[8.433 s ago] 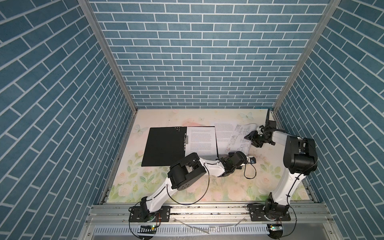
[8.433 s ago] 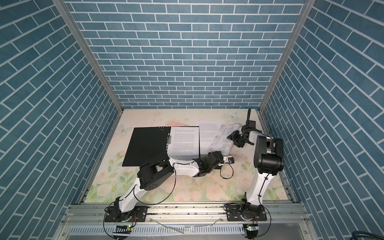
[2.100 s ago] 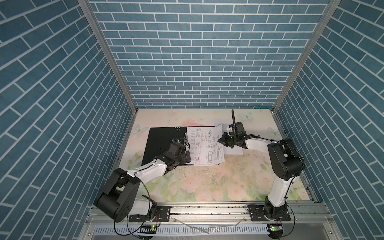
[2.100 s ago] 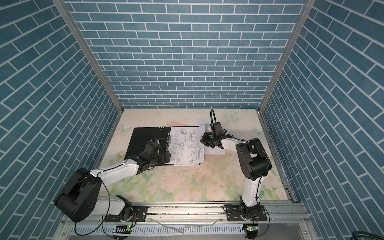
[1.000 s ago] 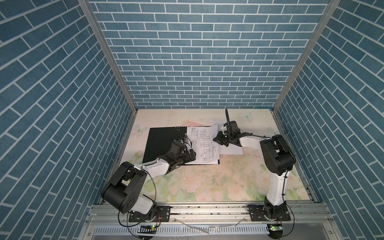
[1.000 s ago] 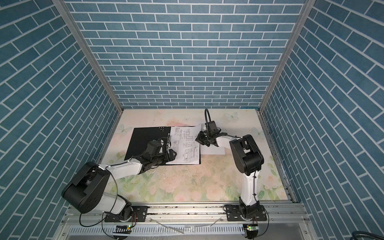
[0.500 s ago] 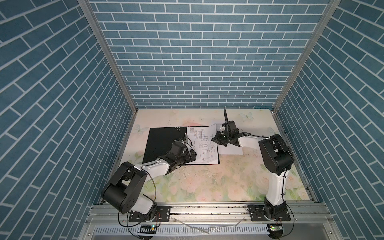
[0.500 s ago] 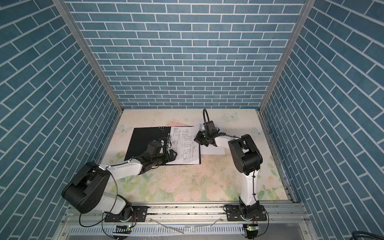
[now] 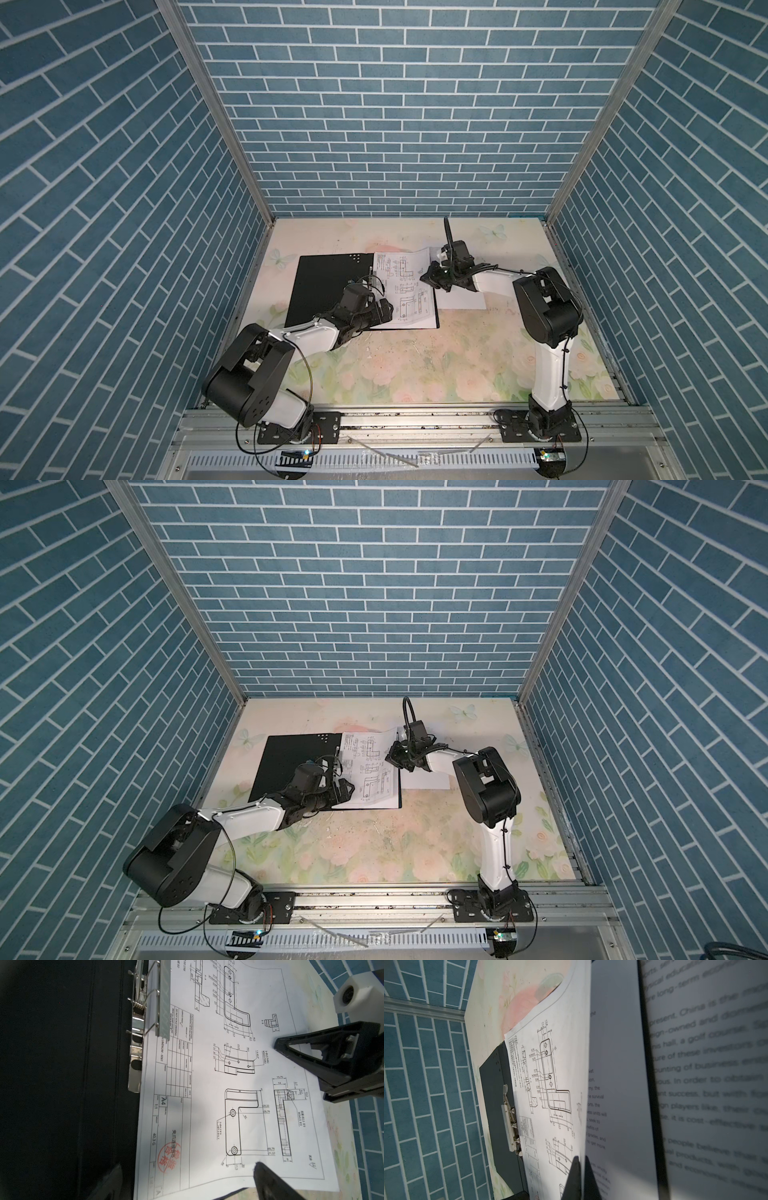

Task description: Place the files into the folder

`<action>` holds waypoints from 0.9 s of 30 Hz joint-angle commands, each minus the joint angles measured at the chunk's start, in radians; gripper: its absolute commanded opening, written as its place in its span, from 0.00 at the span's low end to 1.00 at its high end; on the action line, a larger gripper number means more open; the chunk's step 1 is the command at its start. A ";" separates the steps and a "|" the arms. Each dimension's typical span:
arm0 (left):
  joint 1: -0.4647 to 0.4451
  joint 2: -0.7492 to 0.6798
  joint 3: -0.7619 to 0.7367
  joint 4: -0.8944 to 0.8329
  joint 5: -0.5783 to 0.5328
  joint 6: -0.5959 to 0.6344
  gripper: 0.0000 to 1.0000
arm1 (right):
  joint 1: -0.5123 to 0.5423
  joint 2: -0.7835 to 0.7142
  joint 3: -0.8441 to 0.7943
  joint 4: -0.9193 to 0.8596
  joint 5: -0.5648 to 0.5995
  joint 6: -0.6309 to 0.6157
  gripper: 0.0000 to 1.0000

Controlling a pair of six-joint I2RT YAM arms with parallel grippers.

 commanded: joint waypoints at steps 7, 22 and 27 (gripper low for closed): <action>-0.007 -0.017 -0.025 -0.031 -0.013 -0.001 1.00 | 0.007 0.012 0.041 -0.004 0.009 0.019 0.00; -0.006 -0.069 0.011 -0.150 -0.095 0.030 1.00 | -0.011 -0.053 0.048 -0.125 0.068 -0.049 0.59; -0.006 -0.081 0.046 -0.226 -0.140 0.048 1.00 | -0.039 -0.096 0.036 -0.190 0.130 -0.105 0.65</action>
